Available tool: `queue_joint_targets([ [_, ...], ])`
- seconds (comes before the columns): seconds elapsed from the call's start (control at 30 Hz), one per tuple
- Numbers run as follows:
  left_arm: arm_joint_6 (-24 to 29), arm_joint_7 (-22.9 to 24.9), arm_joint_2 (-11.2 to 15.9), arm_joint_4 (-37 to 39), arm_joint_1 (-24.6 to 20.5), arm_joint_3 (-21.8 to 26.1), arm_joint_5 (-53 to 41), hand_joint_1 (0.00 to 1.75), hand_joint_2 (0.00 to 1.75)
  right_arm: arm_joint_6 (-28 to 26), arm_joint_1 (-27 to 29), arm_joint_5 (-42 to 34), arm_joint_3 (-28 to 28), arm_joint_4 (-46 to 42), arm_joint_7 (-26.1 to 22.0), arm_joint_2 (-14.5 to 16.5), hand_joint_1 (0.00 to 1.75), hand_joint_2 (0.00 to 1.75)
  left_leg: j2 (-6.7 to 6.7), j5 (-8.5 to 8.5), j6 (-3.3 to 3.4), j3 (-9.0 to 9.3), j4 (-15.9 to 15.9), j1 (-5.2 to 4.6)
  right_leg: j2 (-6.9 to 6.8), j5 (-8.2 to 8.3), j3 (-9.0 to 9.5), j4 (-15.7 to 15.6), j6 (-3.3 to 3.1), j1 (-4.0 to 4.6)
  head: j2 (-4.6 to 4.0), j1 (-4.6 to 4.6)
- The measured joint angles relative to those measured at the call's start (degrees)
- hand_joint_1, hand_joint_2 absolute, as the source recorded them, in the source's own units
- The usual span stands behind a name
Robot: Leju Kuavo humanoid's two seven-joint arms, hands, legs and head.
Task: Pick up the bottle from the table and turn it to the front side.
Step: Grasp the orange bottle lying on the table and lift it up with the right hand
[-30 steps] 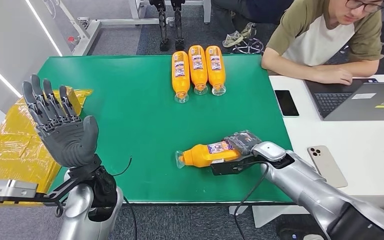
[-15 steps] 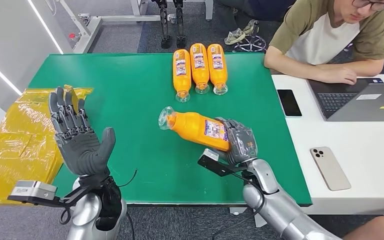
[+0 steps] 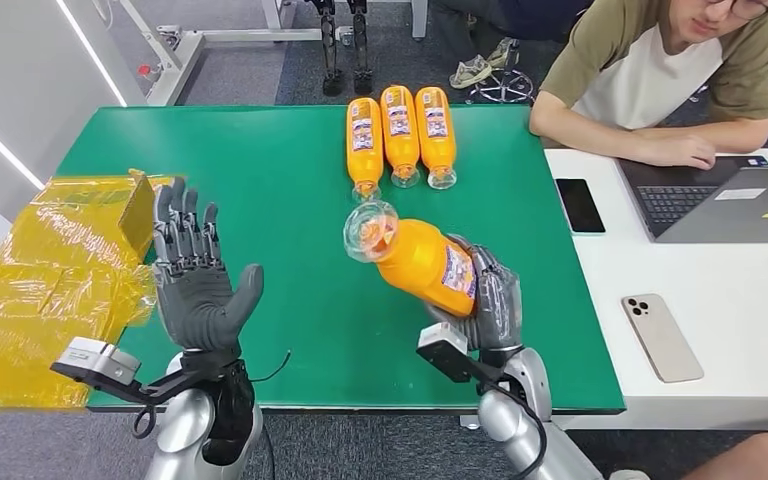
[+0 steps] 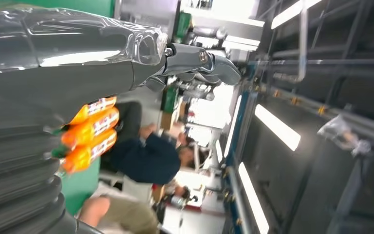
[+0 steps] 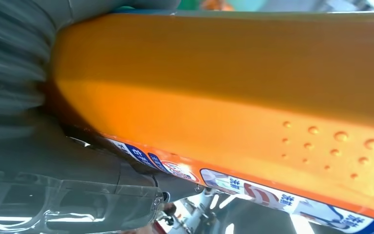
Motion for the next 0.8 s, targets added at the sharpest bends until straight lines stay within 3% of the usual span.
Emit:
queue_joint_targets([
  [0.13,-2.1,0.8,-0.4,1.1,0.0,-1.0,-1.0,0.00,1.75,0.0,5.0,0.7,-4.0,-5.7,-3.1,3.1,1.75,1.75,0.00,-0.05,-0.02,0.00,0.0,0.00,0.00,-0.07,0.00,0.0,-0.01,0.00,-0.01,0.01],
  [0.37,-4.7,1.9,-0.8,3.1,-0.3,-3.0,-2.5,0.00,1.75,0.0,10.1,3.5,-6.3,-12.1,-2.4,6.9,1.75,1.75,0.04,-0.08,-0.01,0.00,0.0,-0.01,0.02,-0.08,0.00,0.0,-0.01,-0.01,0.00,0.02],
  [0.8,-10.7,2.6,-0.8,5.1,-1.1,-5.2,-6.0,0.00,1.75,0.0,9.5,3.7,-3.3,-13.3,2.6,7.8,1.75,1.75,0.04,-0.08,-0.01,0.01,0.0,0.00,0.02,-0.08,0.01,0.0,-0.01,-0.01,0.00,0.01],
])
